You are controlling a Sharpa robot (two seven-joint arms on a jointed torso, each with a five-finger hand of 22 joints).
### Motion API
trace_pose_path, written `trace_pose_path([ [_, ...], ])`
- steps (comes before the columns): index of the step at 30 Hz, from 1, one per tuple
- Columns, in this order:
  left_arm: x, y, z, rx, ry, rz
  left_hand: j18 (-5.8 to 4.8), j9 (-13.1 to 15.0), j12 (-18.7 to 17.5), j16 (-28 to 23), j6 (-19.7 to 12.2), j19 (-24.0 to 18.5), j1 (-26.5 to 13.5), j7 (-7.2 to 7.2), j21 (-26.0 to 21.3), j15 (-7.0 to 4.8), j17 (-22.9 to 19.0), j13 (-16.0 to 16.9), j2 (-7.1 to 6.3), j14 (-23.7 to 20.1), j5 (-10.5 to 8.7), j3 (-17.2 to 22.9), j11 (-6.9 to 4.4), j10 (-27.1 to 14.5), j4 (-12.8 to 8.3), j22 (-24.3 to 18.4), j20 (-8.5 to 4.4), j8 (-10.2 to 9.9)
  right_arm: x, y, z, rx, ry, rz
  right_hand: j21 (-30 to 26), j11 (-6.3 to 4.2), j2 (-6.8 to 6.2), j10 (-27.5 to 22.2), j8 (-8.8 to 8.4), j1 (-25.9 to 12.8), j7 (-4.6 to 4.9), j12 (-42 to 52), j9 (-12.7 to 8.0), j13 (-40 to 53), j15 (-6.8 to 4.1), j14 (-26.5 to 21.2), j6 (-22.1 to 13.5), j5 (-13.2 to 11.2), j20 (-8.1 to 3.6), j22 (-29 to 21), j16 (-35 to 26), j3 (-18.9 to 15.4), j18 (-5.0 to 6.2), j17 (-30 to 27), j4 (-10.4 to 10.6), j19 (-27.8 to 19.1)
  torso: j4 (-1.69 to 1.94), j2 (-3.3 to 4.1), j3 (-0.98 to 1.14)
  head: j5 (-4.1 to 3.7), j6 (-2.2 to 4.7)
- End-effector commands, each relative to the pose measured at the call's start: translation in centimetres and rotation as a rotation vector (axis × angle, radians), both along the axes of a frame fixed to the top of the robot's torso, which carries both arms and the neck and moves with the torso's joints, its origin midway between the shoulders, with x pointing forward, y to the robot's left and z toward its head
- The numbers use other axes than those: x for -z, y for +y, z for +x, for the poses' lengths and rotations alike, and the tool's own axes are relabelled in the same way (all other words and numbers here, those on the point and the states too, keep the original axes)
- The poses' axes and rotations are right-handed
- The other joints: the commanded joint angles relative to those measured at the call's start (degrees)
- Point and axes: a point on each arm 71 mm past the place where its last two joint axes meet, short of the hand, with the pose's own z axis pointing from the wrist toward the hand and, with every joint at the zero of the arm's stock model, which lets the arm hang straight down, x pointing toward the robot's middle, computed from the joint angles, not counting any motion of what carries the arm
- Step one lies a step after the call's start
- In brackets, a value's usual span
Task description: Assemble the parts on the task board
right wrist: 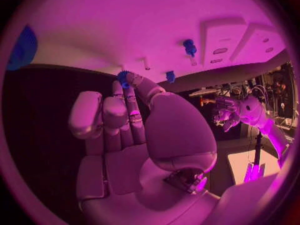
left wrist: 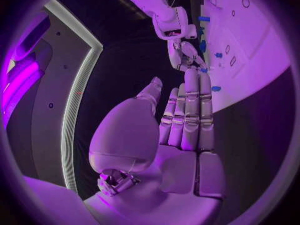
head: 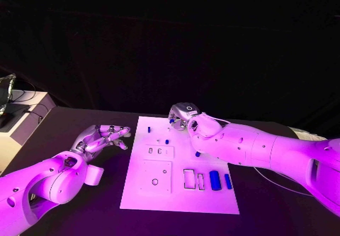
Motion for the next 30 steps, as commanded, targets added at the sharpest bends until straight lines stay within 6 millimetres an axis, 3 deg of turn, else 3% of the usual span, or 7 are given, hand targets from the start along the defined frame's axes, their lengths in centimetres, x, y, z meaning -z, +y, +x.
trace_pose_path([
  [1, -0.17, -0.24, -0.08, 0.020, -0.007, -0.005, 0.75, 0.0, -0.2, 0.3, -0.5, -0.5, 0.0, -0.04, 0.3, 0.06, -0.1, 0.1, 0.38, -0.5, 0.03, 0.0, 0.00, -0.3, -0.2, -0.1, 0.04, -0.2, 0.16, 0.04, 0.09, -0.003, 0.006, -0.024, -0.3, -2.39, 1.56, 2.4, 0.27, 1.1, 0.18, 0.1, -0.1, 0.1, -0.23, -0.2, -0.1, 0.6, -0.25, 7.6, -0.5, -0.1, 0.99, -0.2, 0.0, 2.2, -0.04, 0.02, 0.01, 0.01, 0.01],
  [6, -0.17, -0.24, -0.08, 0.021, -0.007, -0.005, 0.76, 0.0, -0.2, 0.4, -0.5, -0.6, -0.1, -0.03, 0.3, 0.06, -0.1, 0.1, 0.40, -0.5, 0.03, -0.1, 0.01, -0.3, -0.2, -0.2, 0.04, -0.2, 0.29, 0.11, 0.24, -0.004, 0.005, -0.025, -1.2, -2.00, 1.18, 1.1, 0.25, 0.9, 0.43, 0.1, -0.3, 0.0, 0.03, -0.2, -0.9, 0.7, -0.06, 7.4, -1.0, -0.3, 1.20, -0.8, 0.3, 2.0, -0.02, 0.00, 0.00, -0.03, 0.11],
  [8, -0.17, -0.26, -0.08, 0.022, -0.007, -0.006, 0.76, 0.0, -0.2, 0.4, -0.5, -0.6, -0.1, -0.03, 0.3, 0.06, -0.1, 0.1, 0.40, -0.5, 0.03, -0.1, 0.01, -0.3, -0.2, -0.2, 0.04, -0.2, 0.39, 0.18, 0.30, -0.008, 0.009, -0.026, -2.0, -1.69, 0.37, 0.0, 0.30, 0.6, 0.65, 0.1, -0.7, 0.1, 0.28, -0.2, -2.0, 0.9, 0.22, 7.2, -1.5, -0.7, 1.43, -1.3, 0.7, 1.9, -0.01, 0.01, -0.02, -0.02, 0.07],
  [24, -0.13, -0.29, -0.03, 0.022, -0.005, -0.006, 0.76, 0.0, -0.2, 0.4, -0.5, -0.6, -0.1, -0.03, 0.3, 0.06, -0.1, 0.1, 0.40, -0.5, 0.03, -0.1, 0.01, -0.3, -0.2, -0.2, 0.04, -0.2, 0.74, 0.39, 0.33, -0.023, 0.030, -0.019, -7.4, -0.64, -2.07, -3.3, 0.22, 0.5, 1.09, 0.1, -1.0, 0.0, 0.95, -0.5, -4.1, 1.0, 0.97, 6.2, -4.1, -1.2, 2.61, -4.8, 2.7, 1.9, -0.09, 0.06, -0.04, 0.10, -0.03],
  [27, -0.12, -0.26, -0.02, 0.021, -0.005, -0.005, 0.76, 0.0, -0.2, 0.4, -0.6, -0.6, -0.1, 0.01, 0.3, 0.07, -0.1, 0.1, 0.38, -0.5, 0.03, -0.1, 0.03, -0.3, -0.2, -0.3, 0.06, -0.2, 0.67, 0.26, 0.37, -0.020, 0.022, -0.008, -11.8, -0.22, -2.67, -4.8, 0.19, 0.2, 1.24, 0.1, -1.1, 0.0, 1.17, -0.8, -4.5, 0.7, 1.18, 5.1, -5.2, -1.3, 3.34, -5.8, 3.2, 1.5, -0.12, 0.06, -0.05, 0.13, 0.03],
  [28, -0.11, -0.25, -0.01, 0.021, -0.005, -0.005, 0.76, -0.1, -0.2, 0.4, -0.6, -0.6, -0.1, 0.03, 0.4, 0.08, -0.2, 0.1, 0.38, -0.5, 0.03, -0.2, 0.03, -0.4, -0.1, -0.3, 0.06, -0.2, 0.65, 0.23, 0.38, -0.019, 0.020, -0.004, -17.4, 0.41, -3.21, -7.3, 0.14, 0.0, 1.33, 0.2, -1.2, 0.0, 1.52, -1.1, -5.6, 0.2, 1.38, 3.7, -6.2, -1.5, 4.30, -6.5, 3.3, 0.7, -0.10, 0.07, -0.04, 0.12, 0.06],
  [30, -0.11, -0.24, -0.01, 0.021, -0.005, -0.005, 0.76, -0.1, -0.2, 0.4, -0.6, -0.6, -0.1, 0.03, 0.4, 0.08, -0.2, 0.1, 0.38, -0.5, 0.03, -0.2, 0.03, -0.4, -0.1, -0.3, 0.06, -0.2, 0.62, 0.16, 0.38, -0.020, 0.017, 0.004, -22.2, 1.37, -4.01, -11.6, 0.17, 0.4, 1.12, 0.1, -1.3, -0.1, 2.10, -0.6, -7.4, -0.8, 1.95, 1.9, -7.9, -2.8, 5.16, -8.1, 3.5, 0.4, -0.08, 0.07, -0.05, 0.10, 0.06],
])
